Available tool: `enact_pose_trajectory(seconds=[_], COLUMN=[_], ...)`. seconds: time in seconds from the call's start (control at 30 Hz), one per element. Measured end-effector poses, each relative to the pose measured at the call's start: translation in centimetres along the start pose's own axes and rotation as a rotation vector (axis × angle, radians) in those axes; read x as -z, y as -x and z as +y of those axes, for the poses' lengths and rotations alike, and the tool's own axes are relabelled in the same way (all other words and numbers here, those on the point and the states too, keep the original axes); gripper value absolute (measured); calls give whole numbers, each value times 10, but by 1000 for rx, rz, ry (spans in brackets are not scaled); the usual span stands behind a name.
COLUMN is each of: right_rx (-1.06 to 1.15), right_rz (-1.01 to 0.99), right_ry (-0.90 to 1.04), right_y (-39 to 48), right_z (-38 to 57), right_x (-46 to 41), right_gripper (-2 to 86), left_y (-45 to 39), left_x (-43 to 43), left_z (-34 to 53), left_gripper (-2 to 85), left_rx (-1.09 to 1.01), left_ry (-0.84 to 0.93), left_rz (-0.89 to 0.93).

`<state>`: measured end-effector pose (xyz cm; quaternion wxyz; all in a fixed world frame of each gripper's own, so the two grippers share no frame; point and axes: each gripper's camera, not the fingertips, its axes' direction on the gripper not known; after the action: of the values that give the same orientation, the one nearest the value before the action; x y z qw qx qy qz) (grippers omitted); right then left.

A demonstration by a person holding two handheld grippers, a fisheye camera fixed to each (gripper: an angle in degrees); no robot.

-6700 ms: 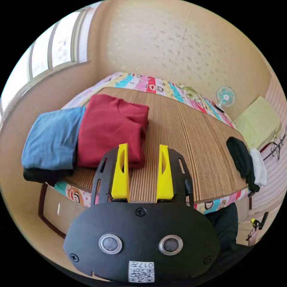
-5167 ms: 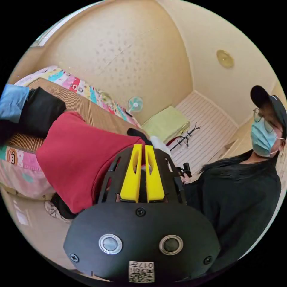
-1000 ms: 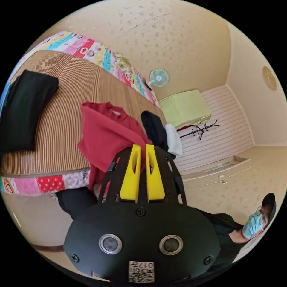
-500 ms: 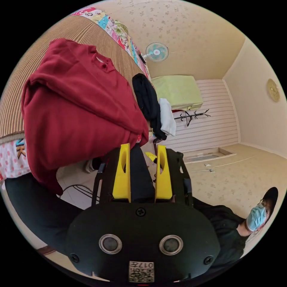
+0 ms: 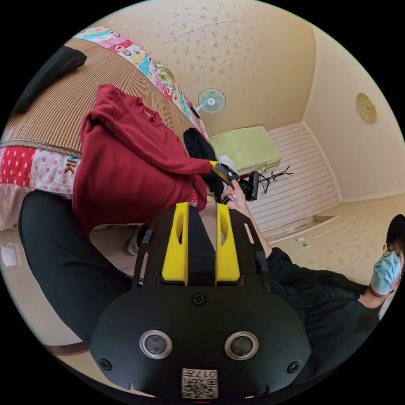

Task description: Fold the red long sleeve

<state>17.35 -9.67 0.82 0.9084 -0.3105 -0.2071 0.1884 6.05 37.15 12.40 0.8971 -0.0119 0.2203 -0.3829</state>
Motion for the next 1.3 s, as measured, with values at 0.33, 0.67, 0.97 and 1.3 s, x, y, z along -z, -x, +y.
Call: enact_pose_trajectory(seconds=[0.33, 0.67, 0.97, 1.3], right_rx=[198, -452, -1123, -1444], right_rz=[51, 177, -536, -889], right_ry=[-214, -18, -236, -377], right_y=[75, -242, -372, -350], right_z=[-123, 103, 268, 238], right_x=[94, 125, 109, 59], right_gripper=[20, 61, 140, 101], left_y=[-25, 3, 5, 4], left_x=[29, 55, 42, 35], left_z=[34, 63, 67, 73], left_gripper=[101, 101, 100, 101], left_rx=[-55, 18, 42, 61], left_ry=[-21, -40, -21, -11], left_rz=[-71, -70, -59, -51])
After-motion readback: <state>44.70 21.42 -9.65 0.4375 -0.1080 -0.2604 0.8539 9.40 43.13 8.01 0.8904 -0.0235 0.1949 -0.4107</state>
